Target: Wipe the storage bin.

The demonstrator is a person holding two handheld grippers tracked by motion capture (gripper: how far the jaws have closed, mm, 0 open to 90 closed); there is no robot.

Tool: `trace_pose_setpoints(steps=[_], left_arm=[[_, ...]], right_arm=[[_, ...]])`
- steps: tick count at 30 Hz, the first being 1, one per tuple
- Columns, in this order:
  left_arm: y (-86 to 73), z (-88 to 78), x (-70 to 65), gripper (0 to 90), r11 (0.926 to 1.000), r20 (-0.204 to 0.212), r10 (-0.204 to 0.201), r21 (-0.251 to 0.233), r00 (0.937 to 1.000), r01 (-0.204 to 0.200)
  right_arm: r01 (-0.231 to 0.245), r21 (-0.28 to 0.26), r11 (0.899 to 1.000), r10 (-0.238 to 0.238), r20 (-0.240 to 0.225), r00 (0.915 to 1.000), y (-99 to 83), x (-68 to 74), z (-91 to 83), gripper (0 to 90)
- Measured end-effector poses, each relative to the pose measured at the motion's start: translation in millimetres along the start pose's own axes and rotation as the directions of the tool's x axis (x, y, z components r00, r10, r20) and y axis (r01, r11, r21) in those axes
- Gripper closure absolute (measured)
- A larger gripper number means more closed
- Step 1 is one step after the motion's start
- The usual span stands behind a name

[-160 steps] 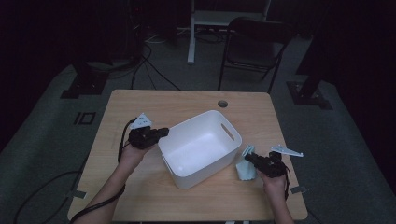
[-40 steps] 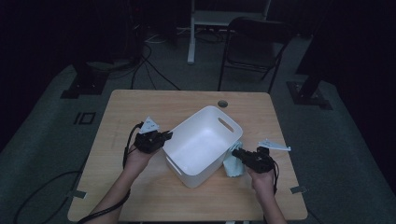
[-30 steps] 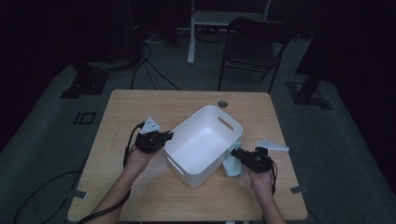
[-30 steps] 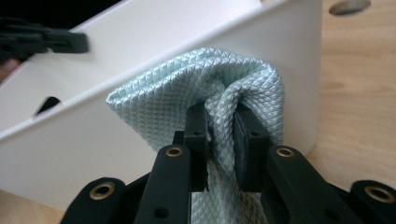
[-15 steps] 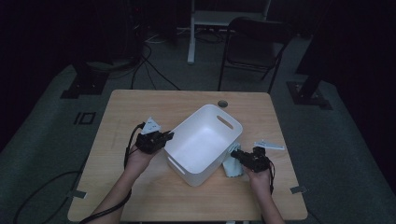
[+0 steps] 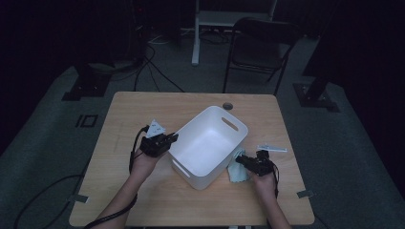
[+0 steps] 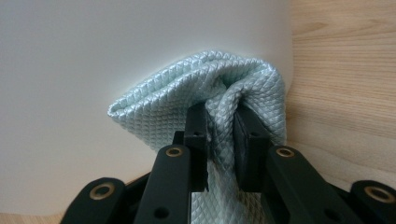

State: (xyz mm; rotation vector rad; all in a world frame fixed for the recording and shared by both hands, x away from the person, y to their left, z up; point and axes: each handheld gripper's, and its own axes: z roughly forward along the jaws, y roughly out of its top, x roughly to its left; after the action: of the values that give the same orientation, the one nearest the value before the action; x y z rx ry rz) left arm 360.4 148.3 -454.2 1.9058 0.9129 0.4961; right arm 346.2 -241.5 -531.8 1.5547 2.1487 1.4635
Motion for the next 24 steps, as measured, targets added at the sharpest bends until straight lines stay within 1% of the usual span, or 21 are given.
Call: trace_pose_setpoints(steps=[2, 4, 8, 10, 12, 13, 14, 15, 16, 17, 19, 21, 24], left_arm=[[0.0, 0.9, -1.3, 86.0, 1.0, -0.014, -0.002, -0.003, 0.9999, 0.002], [-0.1, 1.4, -2.2, 86.2, 1.0, -0.023, -0.005, -0.006, 0.9997, 0.005], [0.8, 1.8, -3.5, 86.4, 1.0, -0.043, 0.003, 0.004, 0.9991, -0.003], [1.4, 2.2, -3.5, 86.4, 0.9999, -0.047, 0.006, 0.008, 0.9989, -0.006], [1.7, 2.3, -3.3, 86.4, 0.9999, -0.051, 0.006, 0.01, 0.9987, -0.006], [1.8, 2.6, -1.7, 86.4, 0.9999, -0.041, -0.005, 0.01, 0.9991, 0.005], [1.7, 2.6, -1.1, 86.4, 0.9999, -0.033, -0.009, 0.009, 0.9994, 0.009], [1.6, 2.4, -0.8, 86.4, 0.9999, -0.025, -0.01, 0.007, 0.9996, 0.011], [1.8, 2.3, -1.7, 86.3, 1.0, -0.023, -0.005, 0.008, 0.9997, 0.005], [2.4, 2.3, -2.9, 86.3, 0.9999, -0.03, 0.008, 0.014, 0.9995, -0.007], [2.9, 2.3, -2.4, 86.3, 0.9998, -0.023, 0.008, 0.02, 0.9997, -0.007], [3.3, 2.5, -2.0, 86.1, 0.9996, -0.016, 0.017, 0.023, 0.9997, -0.017], [3.5, 2.8, -2.0, 86.1, 0.9996, -0.012, 0.018, 0.023, 0.9998, -0.018]], right_arm=[[0.005, -0.001, 1.0, -0.005, -0.001, 1.0, 1.9, 3.0, -2.1, 77.6], [0.014, -0.021, 1.0, -0.014, -0.015, 0.9998, 4.9, 8.5, -7.3, 77.7], [0.042, -0.079, 0.996, -0.047, -0.055, 0.9974, 14.0, 23.8, -21.7, 77.6], [0.059, -0.105, 0.993, -0.067, -0.078, 0.9947, 18.5, 30.8, -27.9, 77.6], [0.062, -0.115, 0.991, -0.073, -0.086, 0.9936, 20.5, 33.7, -30.2, 77.6], [0.074, -0.128, 0.989, -0.086, -0.093, 0.9919, 24.5, 38.4, -32.3, 77.6], [0.085, -0.126, 0.988, -0.096, -0.083, 0.9919, 26.1, 40.0, -31.9, 77.6], [0.09, -0.127, 0.988, -0.1, -0.074, 0.9923, 27.2, 40.2, -30.5, 77.6], [0.081, -0.127, 0.989, -0.09, -0.071, 0.9934, 27.8, 38.9, -29.2, 77.6], [0.072, -0.127, 0.989, -0.081, -0.072, 0.9941, 27.8, 36.8, -27.7, 77.6], [0.067, -0.126, 0.99, -0.077, -0.076, 0.9942, 27.2, 33.3, -26.0, 77.6], [0.074, -0.118, 0.99, -0.082, -0.065, 0.9945, 26.6, 32.5, -24.4, 77.6], [0.073, -0.112, 0.991, -0.08, -0.056, 0.9952, 24.8, 30.1, -21.4, 77.6]])
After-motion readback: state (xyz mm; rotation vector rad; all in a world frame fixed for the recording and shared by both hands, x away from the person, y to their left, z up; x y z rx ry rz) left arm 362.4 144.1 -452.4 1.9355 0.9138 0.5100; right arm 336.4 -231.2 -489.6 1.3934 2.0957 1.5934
